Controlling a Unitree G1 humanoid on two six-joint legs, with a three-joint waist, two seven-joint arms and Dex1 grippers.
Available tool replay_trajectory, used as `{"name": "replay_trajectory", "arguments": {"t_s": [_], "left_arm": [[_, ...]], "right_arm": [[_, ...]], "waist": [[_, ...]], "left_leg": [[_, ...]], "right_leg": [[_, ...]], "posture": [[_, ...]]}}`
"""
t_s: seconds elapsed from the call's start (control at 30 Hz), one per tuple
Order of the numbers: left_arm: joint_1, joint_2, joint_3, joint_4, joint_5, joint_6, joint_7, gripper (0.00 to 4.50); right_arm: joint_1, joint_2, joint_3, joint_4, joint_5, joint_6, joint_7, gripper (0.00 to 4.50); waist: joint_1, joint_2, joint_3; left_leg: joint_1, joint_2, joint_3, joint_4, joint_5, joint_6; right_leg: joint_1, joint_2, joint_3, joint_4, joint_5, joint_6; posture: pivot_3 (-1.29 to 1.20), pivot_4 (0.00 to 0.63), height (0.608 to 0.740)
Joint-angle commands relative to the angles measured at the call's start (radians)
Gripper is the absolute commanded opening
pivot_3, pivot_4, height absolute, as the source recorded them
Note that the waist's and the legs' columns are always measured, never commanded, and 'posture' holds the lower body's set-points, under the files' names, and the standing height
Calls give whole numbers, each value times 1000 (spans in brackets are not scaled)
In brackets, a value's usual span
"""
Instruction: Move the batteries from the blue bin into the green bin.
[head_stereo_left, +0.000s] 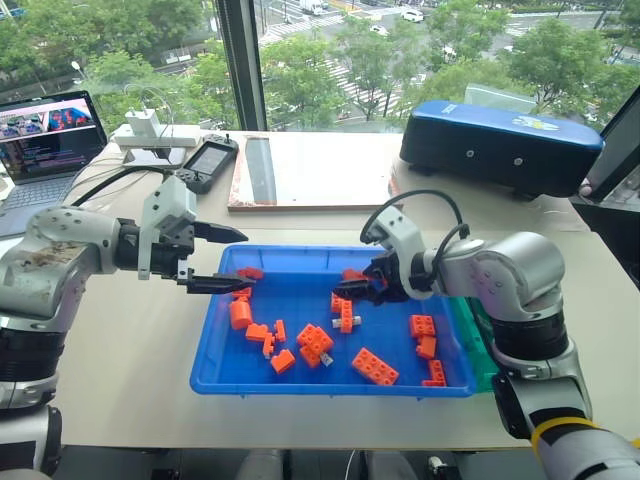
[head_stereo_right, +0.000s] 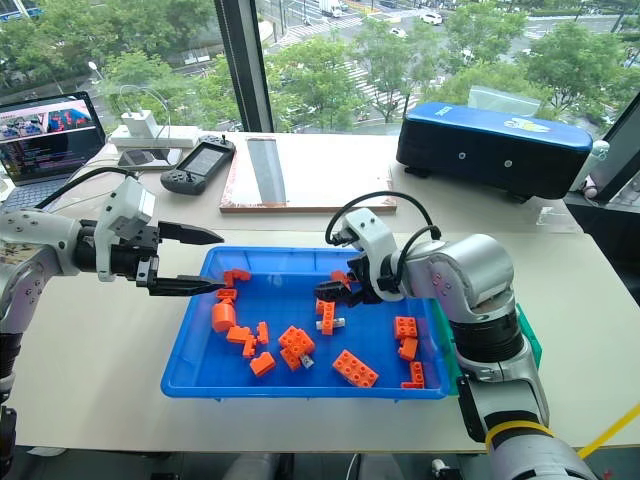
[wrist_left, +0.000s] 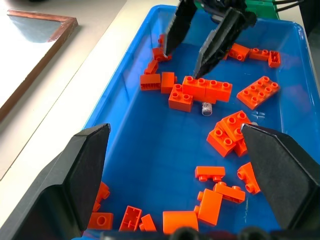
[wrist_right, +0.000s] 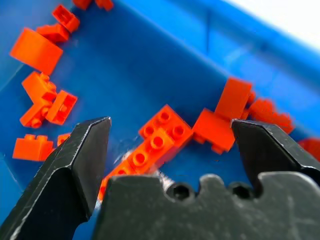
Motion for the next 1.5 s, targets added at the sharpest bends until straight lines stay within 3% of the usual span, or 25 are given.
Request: {"name": "replay_trajectory", "arguments": {"t_s": [0.03,0.13,0.23,0.37,0.57,0.77,0.83,1.0,1.2,1.27,1.33,1.5], "left_arm": [[-25,-3,13,-12,-11,-12,0,4500],[-34,-13,2,-6,-7,-19,-3,4500],[-41,-19,-6,-1,1,-29,-7,4500],[-43,-22,-6,-3,-6,-22,-10,4500],[-38,-23,-1,-11,-12,-19,-9,4500],[-36,-26,-1,-11,-14,-20,-9,4500],[-40,-31,-4,-8,-14,-22,-10,4500],[-52,-44,-16,7,-5,-32,-17,4500],[-77,-64,-36,33,7,-48,-28,4500],[-83,-74,-43,36,8,-52,-27,4500],[-87,-81,-49,39,11,-56,-27,4500],[-91,-87,-54,44,13,-63,-26,4500]], "right_arm": [[1,-10,-40,17,226,7,-192,4461],[19,-1,-41,48,360,7,-337,4461],[24,19,-49,82,478,7,-472,3799],[40,46,-36,109,608,7,-619,2317],[43,23,-17,133,726,7,-758,439],[-11,-23,-51,171,821,-5,-824,442],[-43,-84,-59,159,863,-9,-800,442],[-86,-320,31,-40,762,7,-542,442],[-65,-532,117,-121,484,-90,-244,442],[-55,-547,142,-114,399,-133,-182,1458],[-49,-542,158,-102,322,-172,-138,1959],[-43,-515,151,-115,175,-276,-59,3703]], "waist": [[-4,0,0],[-9,0,0],[-9,0,0],[-8,0,0],[-8,0,0],[-8,0,0],[-8,0,0],[-2,0,0],[-5,0,0],[-7,0,0],[-7,0,0],[-4,0,0]], "left_leg": [[0,0,0,0,0,0],[1,0,0,-1,0,0],[1,1,0,-1,0,0],[1,1,0,-1,0,0],[1,1,0,-1,0,0],[1,1,0,-1,0,0],[1,1,0,-1,0,0],[0,1,1,-1,0,1],[0,1,1,-1,-1,1],[0,1,1,-1,-1,1],[0,1,1,-1,-1,1],[0,1,1,-1,-1,1]], "right_leg": [[0,0,0,0,0,0],[0,0,0,0,0,0],[0,0,0,0,0,0],[0,0,0,0,0,0],[0,0,0,0,0,0],[0,0,0,-1,0,0],[0,0,0,-2,0,0],[0,0,0,-3,0,0],[0,1,0,-8,0,0],[0,1,1,-8,0,0],[0,1,1,-8,0,0],[0,1,1,-7,0,0]], "posture": [[0,150,732],[0,150,732],[0,150,732],[0,150,732],[0,150,732],[0,150,732],[0,150,732],[0,150,732],[0,150,732],[0,150,732],[0,150,732],[0,150,732]]}}
